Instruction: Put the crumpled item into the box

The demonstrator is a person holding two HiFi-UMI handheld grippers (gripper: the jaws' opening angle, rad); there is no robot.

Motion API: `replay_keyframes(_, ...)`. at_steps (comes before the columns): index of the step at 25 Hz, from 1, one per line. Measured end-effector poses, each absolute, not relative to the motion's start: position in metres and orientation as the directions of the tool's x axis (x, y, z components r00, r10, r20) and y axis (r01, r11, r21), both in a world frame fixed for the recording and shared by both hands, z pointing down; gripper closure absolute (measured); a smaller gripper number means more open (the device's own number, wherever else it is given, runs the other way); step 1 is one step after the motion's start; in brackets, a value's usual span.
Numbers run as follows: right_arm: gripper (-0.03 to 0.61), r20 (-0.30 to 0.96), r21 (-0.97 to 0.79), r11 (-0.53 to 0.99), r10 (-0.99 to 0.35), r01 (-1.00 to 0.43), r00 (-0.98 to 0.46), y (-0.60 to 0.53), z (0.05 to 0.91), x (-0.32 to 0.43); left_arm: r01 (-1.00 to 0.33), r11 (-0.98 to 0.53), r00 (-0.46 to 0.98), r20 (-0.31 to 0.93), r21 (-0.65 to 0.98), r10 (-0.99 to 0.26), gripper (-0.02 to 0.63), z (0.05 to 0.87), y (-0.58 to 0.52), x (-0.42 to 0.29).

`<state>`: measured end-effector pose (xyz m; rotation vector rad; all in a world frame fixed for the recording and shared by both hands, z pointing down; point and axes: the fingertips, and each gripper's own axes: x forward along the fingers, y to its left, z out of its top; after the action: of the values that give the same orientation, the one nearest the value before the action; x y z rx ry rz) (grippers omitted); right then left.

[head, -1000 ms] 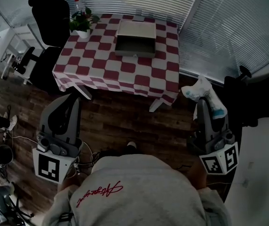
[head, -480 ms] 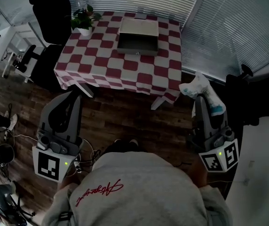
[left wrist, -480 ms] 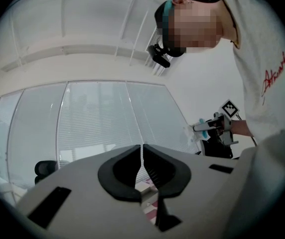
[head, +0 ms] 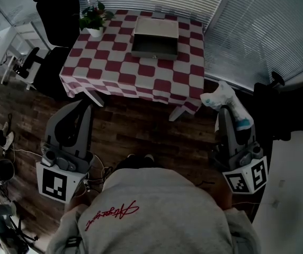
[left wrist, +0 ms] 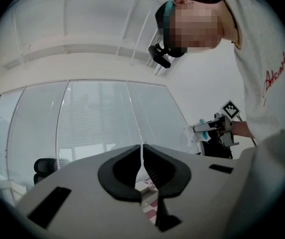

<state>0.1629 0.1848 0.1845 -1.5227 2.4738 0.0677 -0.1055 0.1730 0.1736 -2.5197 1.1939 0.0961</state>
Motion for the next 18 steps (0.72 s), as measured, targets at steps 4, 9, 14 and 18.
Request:
replay_keyframes(4,0.459,-0.227,-0.083,0.465,-0.870,-0.882,-0.437,0.184,0.187,0.165,-0.761,-0.579,0.642,-0.213,-0.293,-0.737,0.588,0.174,0.175,-0.102)
replay_keyframes(9,0.459,-0.231,-0.094,0.474,-0.866,-0.875,-0.444,0.184,0.186,0.171,-0.767,-0.570,0.633,-0.203,-0.294,-0.747,0.588,0.174,0.178,-0.096)
replay_keyframes(14,0.459,-0.228,-0.102,0.487,-0.860,-0.868,-0.456,0.184,0.189,0.173,-0.776,-0.558,0.620,-0.192,-0.295,-0.761,0.588,0.176,0.183,-0.096)
replay_keyframes(18,0.459,-0.223,-0.107,0.496,-0.856,-0.861,-0.466,0.184,0.191,0.172,-0.779,-0.554,0.615,-0.184,-0.295,-0.767,0.588,0.176,0.185,-0.094)
